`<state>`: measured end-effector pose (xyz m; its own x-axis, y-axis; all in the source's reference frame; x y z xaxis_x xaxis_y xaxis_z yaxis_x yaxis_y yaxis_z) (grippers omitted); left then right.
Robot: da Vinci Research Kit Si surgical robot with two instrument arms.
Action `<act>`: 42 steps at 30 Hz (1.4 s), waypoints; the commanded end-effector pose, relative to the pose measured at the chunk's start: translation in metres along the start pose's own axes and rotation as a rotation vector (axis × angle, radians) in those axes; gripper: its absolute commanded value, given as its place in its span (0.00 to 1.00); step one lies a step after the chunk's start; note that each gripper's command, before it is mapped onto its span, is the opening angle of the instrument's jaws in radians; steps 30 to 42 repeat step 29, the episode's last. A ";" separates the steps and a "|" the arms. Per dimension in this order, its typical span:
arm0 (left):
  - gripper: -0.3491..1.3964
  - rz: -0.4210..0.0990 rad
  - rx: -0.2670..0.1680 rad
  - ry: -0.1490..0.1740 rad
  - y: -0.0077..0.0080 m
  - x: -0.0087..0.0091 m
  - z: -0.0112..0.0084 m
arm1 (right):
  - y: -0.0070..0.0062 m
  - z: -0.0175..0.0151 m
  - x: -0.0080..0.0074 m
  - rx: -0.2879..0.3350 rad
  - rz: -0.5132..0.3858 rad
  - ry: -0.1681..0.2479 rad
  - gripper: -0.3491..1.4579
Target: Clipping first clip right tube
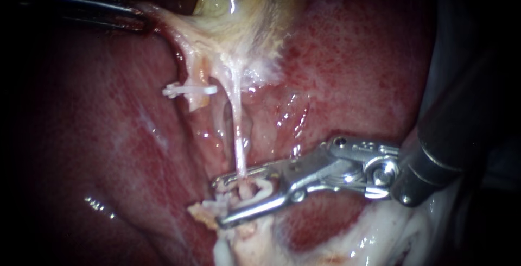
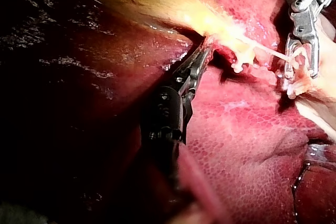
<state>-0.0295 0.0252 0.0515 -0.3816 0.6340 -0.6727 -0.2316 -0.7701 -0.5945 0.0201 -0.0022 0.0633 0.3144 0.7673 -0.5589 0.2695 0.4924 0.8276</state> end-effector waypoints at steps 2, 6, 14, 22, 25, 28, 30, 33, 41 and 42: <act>0.00 0.000 0.000 0.000 0.0000 0.0000 0.0000 | 0.0000 0.0000 0.0000 0.000 0.015 0.000 0.26; 0.00 0.000 0.000 0.000 -0.0001 0.0000 0.0000 | -0.0001 0.0000 0.0000 -0.003 0.039 0.001 0.16; 0.00 0.000 0.000 0.000 -0.0001 0.0000 0.0000 | 0.0000 0.0000 -0.0003 0.007 0.103 -0.005 0.00; 0.00 0.000 0.000 0.000 -0.0002 -0.0001 0.0001 | -0.0001 0.0000 -0.0003 0.013 0.114 -0.012 0.00; 0.00 0.000 0.000 0.000 -0.0003 -0.0001 0.0001 | 0.0000 0.0000 -0.0004 0.016 0.113 -0.014 0.00; 0.00 0.000 0.000 0.000 -0.0003 -0.0001 0.0001 | 0.0001 -0.0001 -0.0004 0.020 0.112 -0.017 0.00; 0.00 0.000 0.000 0.000 -0.0003 -0.0001 0.0001 | 0.0001 -0.0001 -0.0004 0.022 0.112 -0.018 0.00; 0.00 0.000 0.000 0.000 -0.0003 -0.0001 0.0001 | 0.0001 -0.0001 -0.0004 0.022 0.112 -0.018 0.00; 0.00 0.000 0.000 0.000 -0.0003 -0.0001 0.0001 | 0.0001 -0.0001 -0.0004 0.022 0.112 -0.018 0.00; 0.00 0.000 0.000 0.000 -0.0003 -0.0001 0.0001 | 0.0001 -0.0001 -0.0004 0.022 0.112 -0.018 0.00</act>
